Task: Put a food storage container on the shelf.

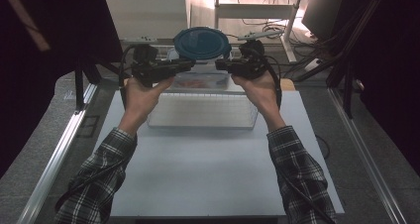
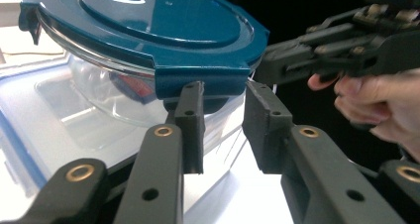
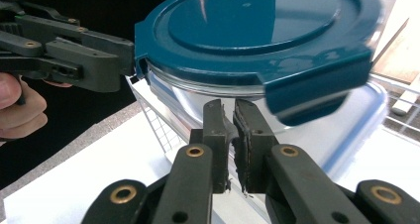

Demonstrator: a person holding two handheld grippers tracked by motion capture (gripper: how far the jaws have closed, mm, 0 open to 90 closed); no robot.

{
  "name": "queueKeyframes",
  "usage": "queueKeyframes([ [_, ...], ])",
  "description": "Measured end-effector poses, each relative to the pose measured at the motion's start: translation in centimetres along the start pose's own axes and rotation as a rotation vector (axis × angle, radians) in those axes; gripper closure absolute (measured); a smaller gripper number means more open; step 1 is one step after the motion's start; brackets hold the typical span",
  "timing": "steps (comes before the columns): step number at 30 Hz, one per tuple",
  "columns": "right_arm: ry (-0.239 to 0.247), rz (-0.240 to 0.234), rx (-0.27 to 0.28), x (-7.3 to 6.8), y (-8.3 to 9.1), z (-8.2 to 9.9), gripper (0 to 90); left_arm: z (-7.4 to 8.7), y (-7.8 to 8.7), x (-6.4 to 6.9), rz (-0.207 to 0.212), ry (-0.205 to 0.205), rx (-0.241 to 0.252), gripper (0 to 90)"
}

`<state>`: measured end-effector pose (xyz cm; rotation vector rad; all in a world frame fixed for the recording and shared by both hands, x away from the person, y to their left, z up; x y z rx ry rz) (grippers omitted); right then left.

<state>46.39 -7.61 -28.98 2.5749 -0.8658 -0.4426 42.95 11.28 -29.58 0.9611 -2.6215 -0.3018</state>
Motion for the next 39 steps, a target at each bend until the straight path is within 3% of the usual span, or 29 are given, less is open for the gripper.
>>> queueKeyframes([
  [2, -0.001, 0.001, 0.002, 0.0, -0.3, 0.0, 83.5, -0.1, 0.1, -0.4, -0.027, 0.004, 0.003, 69.2],
  [7, -0.014, 0.014, 0.011, 0.0, -0.7, -0.3, 83.5, -0.4, 0.2, -1.4, -0.05, 0.046, 0.017, 68.2],
  [14, 0.003, 0.012, 0.007, -0.6, -0.9, -0.2, 79.4, 0.3, 0.7, -1.2, -0.025, 0.039, 0.019, 61.2],
  [19, 0.013, -0.004, 0.013, -1.2, -0.6, 0.6, 64.1, 1.6, 1.1, -0.7, 0.015, 0.019, -0.006, 44.5],
  [24, 0.024, -0.016, 0.012, -1.9, -0.3, 2.2, 45.8, 3.4, 1.4, -0.2, -0.009, -0.058, -0.049, 29.5],
  [32, 0.035, -0.029, -0.013, -2.5, -0.4, 6.2, 26.4, 7.2, 2.0, 0.4, -0.006, -0.058, -0.078, 15.2],
  [39, 0.055, -0.035, -0.021, -2.9, 0.0, 8.7, 15.1, 9.9, 2.4, 0.8, -0.011, -0.06, -0.104, 10.3],
])
Point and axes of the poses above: each handheld gripper's, and its own axes: y roughly backward along the jaws, z roughly out of its underside, x roughly to its right, the point moved 6 cm from there along -y, roughly forward along the jaws, and after that the axes turned 3 degrees about -y, right-handed, at the moved point
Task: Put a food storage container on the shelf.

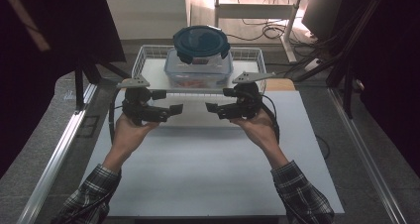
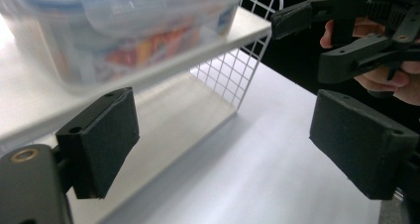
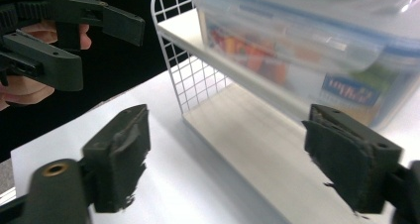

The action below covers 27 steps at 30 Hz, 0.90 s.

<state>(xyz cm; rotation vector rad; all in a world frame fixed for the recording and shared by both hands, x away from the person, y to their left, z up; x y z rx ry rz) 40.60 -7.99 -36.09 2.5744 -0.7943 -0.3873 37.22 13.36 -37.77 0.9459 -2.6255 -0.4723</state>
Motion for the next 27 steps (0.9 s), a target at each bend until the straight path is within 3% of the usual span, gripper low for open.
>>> queueKeyframes([
  [11, 0.032, 0.004, -0.021, -0.8, 0.8, 3.4, 4.5, 4.7, -0.4, 1.7, 0.003, -0.021, -0.05, 6.5],
  [17, 0.037, 0.025, -0.032, -0.6, 1.4, 5.9, 2.0, 7.6, -0.5, 2.2, -0.02, -0.031, -0.067, 5.5],
  [27, 0.018, 0.041, -0.027, -0.4, 2.5, 10.5, 2.2, 12.5, -0.3, 3.0, -0.019, 0.002, -0.059, 5.6],
])
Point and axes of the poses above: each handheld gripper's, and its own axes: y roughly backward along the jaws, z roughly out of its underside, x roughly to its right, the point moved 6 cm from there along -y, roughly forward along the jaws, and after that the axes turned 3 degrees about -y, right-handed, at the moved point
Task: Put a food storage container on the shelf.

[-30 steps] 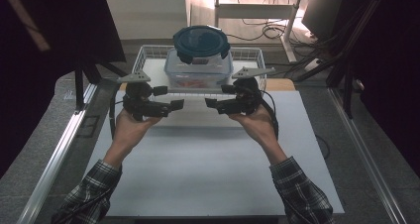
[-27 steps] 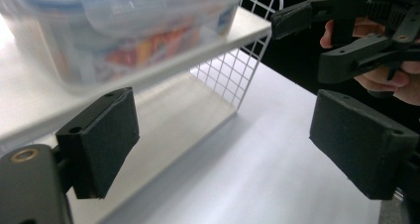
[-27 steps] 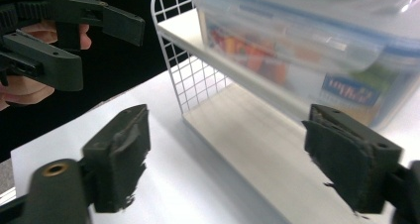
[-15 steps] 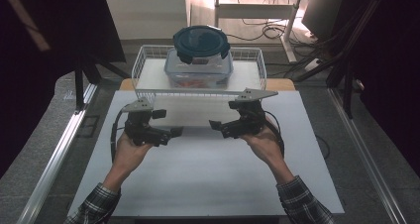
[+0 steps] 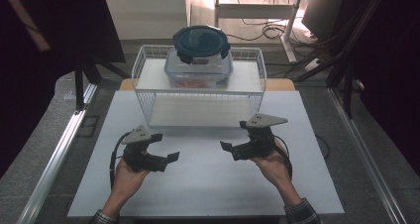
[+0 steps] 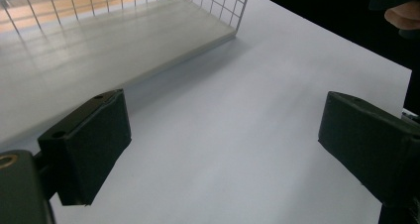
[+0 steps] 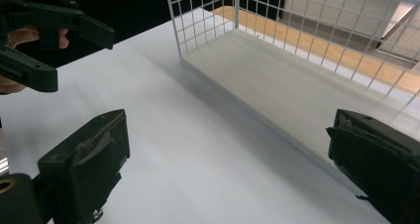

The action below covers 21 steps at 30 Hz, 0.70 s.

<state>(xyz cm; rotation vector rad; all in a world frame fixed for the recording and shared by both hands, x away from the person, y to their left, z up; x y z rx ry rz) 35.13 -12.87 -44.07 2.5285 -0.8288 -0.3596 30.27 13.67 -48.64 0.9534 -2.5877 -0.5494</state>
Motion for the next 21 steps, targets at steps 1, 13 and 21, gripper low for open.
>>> queueKeyframes([
  [1, 0.003, 0.002, -0.007, 0.0, 0.1, 0.3, 2.2, 0.4, 0.0, 0.1, -0.001, 0.002, -0.007, 5.6],
  [13, 0.02, 0.042, -0.023, -0.6, 1.0, 5.2, 2.1, 5.8, 0.8, 0.8, -0.097, -0.058, -0.092, 4.8],
  [21, 0.019, 0.07, -0.102, -0.7, 0.6, 9.3, 1.8, 9.5, 0.4, 0.4, -0.116, -0.04, -0.206, 4.4],
])
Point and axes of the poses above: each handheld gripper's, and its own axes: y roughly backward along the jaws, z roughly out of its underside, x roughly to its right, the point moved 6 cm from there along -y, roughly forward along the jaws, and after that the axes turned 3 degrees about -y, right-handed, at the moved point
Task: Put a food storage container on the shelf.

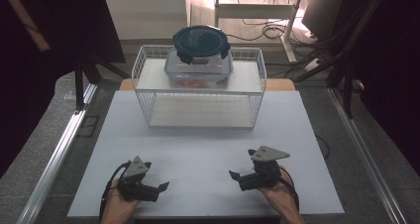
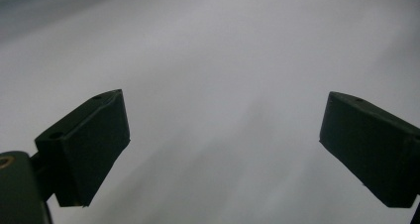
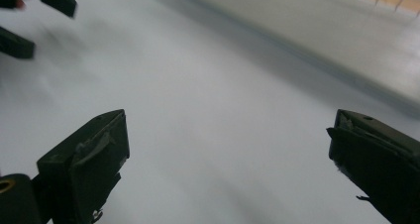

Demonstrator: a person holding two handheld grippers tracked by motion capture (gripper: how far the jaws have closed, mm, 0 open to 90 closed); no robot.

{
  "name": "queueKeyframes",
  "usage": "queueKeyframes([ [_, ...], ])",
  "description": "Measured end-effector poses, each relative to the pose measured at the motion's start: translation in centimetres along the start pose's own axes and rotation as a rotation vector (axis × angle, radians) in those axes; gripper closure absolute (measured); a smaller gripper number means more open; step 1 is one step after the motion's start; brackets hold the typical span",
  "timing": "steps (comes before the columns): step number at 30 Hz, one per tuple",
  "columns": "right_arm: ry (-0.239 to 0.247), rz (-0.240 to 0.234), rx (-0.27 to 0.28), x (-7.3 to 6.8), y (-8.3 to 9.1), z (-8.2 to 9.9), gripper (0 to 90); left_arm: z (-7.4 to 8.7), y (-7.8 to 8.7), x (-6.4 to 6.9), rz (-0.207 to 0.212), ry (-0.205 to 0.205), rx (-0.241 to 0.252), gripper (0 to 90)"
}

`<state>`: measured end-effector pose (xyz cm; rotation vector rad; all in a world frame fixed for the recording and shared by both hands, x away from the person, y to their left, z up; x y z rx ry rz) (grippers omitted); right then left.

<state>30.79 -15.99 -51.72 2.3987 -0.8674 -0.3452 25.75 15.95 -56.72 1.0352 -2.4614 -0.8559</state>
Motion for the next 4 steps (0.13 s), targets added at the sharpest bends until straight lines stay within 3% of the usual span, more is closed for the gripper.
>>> queueKeyframes([
  [4, 0.015, 0.02, -0.045, 0.01, -0.5, 0.84, 1.4, -0.03, -0.2, 0.02, 0.007, 0.001, 0.001, 3.8],
])
Point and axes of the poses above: each handheld gripper's, and its own axes: y roughly backward along the jaws, z roughly out of its underside, x roughly to its right, the point moved 6 cm from there along -y, roughly forward along the jaws, and after that the axes turned 3 degrees about -y, right-handed, at the moved point
